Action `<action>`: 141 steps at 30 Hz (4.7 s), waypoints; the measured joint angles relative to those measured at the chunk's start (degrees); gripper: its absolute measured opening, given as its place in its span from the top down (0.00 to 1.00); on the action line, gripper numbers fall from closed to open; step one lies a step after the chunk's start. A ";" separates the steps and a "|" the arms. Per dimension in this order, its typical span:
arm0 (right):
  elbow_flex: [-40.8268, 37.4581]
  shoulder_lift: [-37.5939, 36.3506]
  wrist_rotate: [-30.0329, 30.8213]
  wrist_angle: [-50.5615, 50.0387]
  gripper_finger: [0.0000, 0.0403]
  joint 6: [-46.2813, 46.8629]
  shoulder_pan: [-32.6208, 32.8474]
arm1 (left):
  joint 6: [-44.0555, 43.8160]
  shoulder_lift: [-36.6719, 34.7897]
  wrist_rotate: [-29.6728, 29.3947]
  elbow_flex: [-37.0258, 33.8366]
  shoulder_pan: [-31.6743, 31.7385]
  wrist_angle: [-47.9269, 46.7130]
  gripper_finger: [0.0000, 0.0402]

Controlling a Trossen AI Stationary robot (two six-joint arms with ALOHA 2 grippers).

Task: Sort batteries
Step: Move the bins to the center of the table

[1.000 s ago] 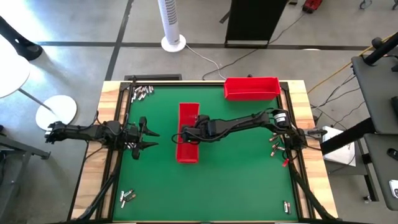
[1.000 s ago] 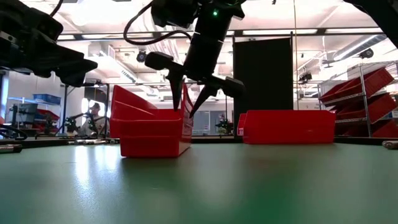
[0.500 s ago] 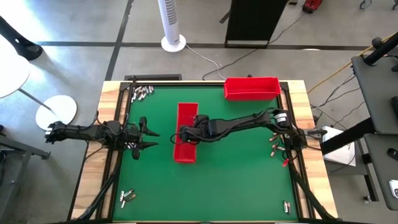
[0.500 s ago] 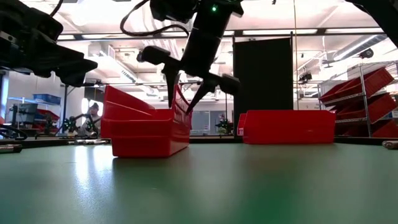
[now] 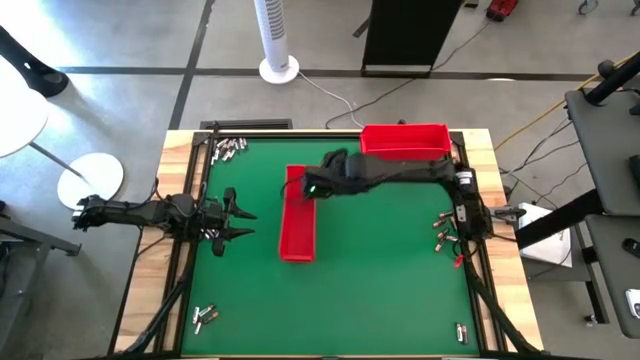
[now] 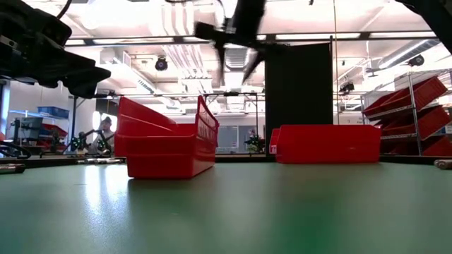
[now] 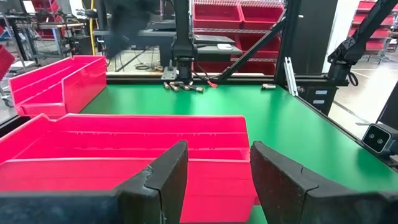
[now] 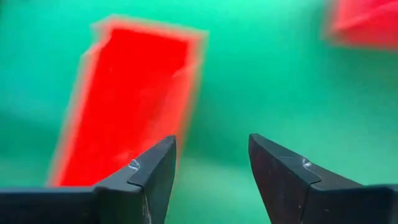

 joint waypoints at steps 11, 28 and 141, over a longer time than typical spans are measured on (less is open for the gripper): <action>-13.63 -9.83 19.26 -9.52 0.47 22.33 -6.45 | 0.00 0.29 -0.02 0.00 0.00 0.05 0.61; -27.11 -9.04 15.26 -8.77 0.47 58.94 -19.42 | 0.00 1.23 -0.13 0.00 0.02 -0.04 0.61; -45.62 -14.73 10.93 14.31 0.97 30.42 14.34 | 0.00 1.51 -0.20 0.00 0.02 -0.02 0.61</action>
